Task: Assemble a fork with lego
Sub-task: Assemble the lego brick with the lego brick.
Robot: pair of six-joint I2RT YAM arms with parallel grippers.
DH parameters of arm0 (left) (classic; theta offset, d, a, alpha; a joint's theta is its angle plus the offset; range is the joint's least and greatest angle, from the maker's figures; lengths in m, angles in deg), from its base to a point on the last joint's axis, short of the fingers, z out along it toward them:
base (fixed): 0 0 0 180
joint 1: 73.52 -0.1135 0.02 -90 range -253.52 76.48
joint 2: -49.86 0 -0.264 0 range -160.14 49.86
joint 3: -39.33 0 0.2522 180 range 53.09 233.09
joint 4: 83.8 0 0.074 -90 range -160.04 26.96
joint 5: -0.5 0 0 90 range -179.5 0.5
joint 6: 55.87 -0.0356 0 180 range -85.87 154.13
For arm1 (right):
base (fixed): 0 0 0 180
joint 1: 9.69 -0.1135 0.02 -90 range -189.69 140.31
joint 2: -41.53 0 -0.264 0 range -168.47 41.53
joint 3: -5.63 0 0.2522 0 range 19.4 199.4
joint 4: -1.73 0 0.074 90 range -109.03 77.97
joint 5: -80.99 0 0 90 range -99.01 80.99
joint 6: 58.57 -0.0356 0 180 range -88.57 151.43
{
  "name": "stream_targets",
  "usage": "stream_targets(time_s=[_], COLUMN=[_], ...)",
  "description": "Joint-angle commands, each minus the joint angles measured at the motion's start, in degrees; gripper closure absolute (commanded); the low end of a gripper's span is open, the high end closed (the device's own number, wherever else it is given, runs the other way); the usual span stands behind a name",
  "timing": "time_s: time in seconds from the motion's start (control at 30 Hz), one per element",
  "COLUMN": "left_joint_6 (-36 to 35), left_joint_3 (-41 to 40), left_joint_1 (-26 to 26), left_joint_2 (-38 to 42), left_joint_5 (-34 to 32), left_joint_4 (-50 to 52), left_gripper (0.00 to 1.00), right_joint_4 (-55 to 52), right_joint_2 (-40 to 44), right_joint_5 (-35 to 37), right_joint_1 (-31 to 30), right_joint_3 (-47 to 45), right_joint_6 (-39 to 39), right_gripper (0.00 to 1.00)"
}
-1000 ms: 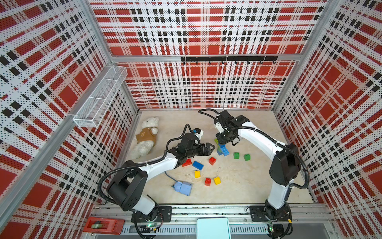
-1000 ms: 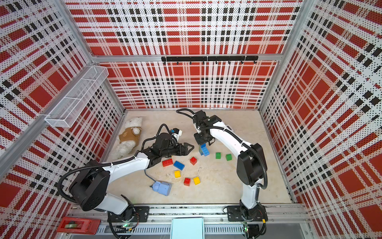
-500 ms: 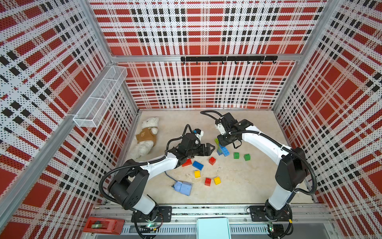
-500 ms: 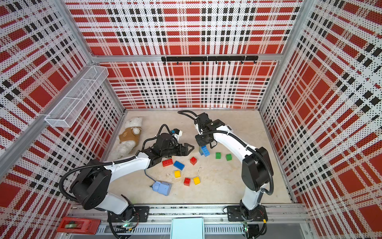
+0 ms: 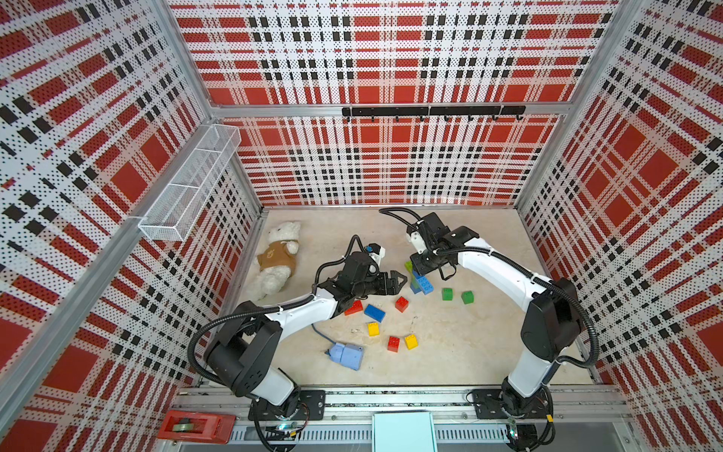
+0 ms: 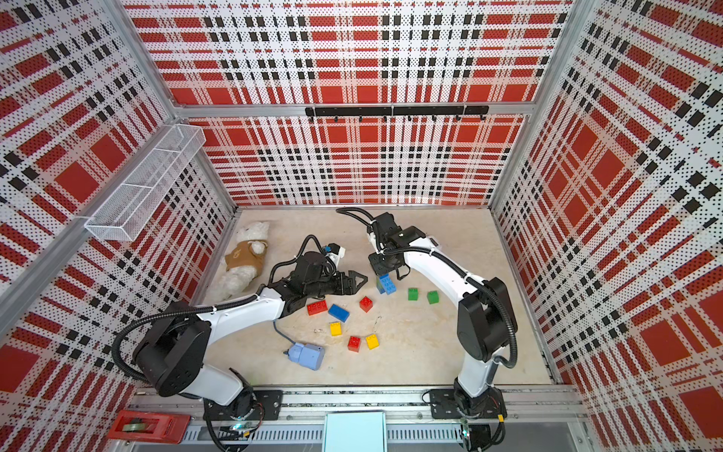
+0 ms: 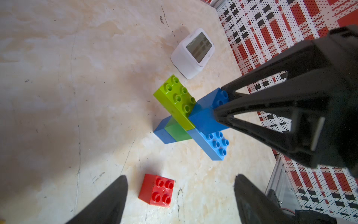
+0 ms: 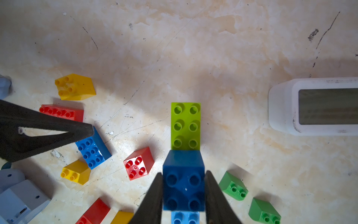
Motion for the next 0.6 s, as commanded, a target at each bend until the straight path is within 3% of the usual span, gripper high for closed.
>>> stream_targets(time_s=[0.0, 0.57], left_joint_6=[-0.4, -0.5], left_joint_3=[2.3, 3.2], left_joint_1=[0.1, 0.7], left_joint_2=[-0.7, -1.5], left_joint_5=[0.8, 1.5], left_joint_4=[-1.2, -1.3], left_gripper=[0.11, 0.11], right_joint_4=[1.3, 0.7], right_joint_2=[2.4, 4.0], right_joint_5=[-0.7, -1.3], right_joint_1=[0.0, 0.5], right_joint_3=[1.0, -1.6], right_joint_6=[-0.6, 0.7], right_gripper=[0.71, 0.72])
